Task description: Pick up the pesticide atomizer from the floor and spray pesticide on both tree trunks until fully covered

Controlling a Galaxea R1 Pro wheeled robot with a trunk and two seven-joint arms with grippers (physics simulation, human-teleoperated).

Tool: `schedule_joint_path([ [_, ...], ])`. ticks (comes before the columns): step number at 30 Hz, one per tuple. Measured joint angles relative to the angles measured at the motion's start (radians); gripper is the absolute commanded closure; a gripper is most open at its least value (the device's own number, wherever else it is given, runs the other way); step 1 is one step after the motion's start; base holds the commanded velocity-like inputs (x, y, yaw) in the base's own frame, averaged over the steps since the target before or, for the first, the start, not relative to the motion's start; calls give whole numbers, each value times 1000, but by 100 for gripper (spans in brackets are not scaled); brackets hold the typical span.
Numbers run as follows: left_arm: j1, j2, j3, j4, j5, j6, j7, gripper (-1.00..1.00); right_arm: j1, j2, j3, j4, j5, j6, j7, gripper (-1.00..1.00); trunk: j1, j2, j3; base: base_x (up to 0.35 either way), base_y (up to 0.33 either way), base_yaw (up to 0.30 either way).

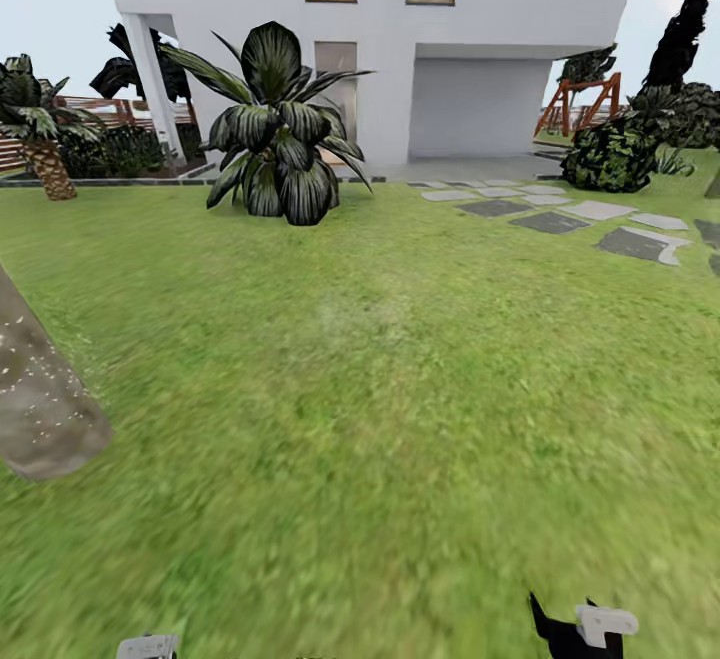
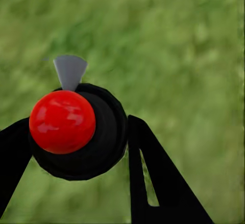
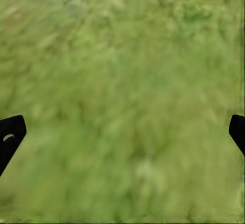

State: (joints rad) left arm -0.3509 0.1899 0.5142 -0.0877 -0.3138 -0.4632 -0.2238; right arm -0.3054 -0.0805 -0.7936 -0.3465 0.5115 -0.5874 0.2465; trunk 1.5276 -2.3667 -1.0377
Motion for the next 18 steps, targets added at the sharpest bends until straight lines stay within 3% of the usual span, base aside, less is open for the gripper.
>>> schedule_joint_path([
  [18, 0, 0, 0, 0, 0, 0, 1, 100, 0, 2, 0, 14, -2, 0, 0, -100, 0, 0, 1, -90, -263, -300],
])
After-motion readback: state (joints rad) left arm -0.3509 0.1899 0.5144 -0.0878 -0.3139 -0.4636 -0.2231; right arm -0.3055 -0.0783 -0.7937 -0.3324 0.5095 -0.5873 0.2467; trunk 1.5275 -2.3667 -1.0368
